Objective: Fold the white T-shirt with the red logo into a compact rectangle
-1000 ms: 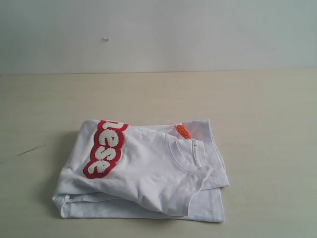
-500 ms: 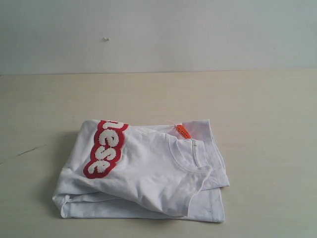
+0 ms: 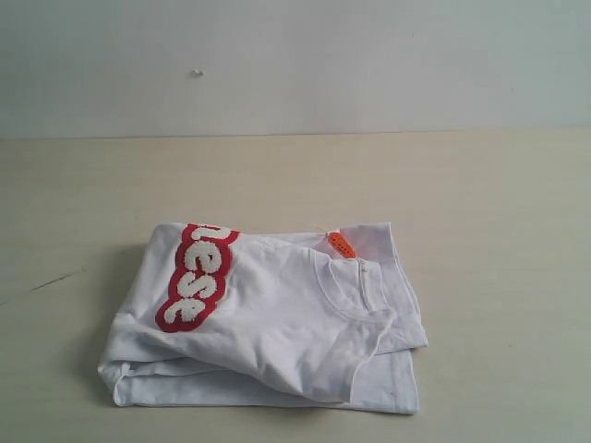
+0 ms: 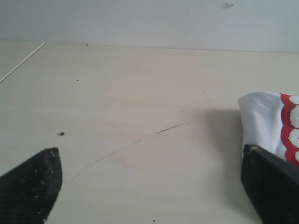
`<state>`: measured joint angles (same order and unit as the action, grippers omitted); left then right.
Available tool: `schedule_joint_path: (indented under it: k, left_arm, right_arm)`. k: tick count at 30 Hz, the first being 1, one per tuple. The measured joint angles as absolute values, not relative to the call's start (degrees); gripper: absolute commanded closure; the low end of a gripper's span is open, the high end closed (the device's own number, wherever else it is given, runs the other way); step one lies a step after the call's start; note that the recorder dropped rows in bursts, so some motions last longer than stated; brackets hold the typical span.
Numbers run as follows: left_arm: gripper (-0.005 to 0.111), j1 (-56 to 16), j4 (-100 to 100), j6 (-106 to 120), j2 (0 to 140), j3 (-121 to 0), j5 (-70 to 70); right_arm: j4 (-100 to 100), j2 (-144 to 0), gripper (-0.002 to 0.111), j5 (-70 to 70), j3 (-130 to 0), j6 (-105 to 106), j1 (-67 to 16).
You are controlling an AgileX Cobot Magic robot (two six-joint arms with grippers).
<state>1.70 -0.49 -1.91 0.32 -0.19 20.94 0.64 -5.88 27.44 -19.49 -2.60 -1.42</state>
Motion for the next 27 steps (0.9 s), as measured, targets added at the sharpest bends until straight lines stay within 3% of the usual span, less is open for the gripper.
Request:
schedule_joint_path:
  k: [13, 27]
  left_arm:
    - [0.004, 1.7, -0.6, -1.91, 0.32, -0.19, 20.94]
    - [0.004, 1.7, -0.6, -1.91, 0.32, -0.19, 20.94]
  right_arm:
    - [1.0, -2.74, 0.108, 22.25, -5.8, -3.17, -1.17]
    - [0.0, -0.35, 0.108, 20.71, -0.24, -3.63, 8.89]
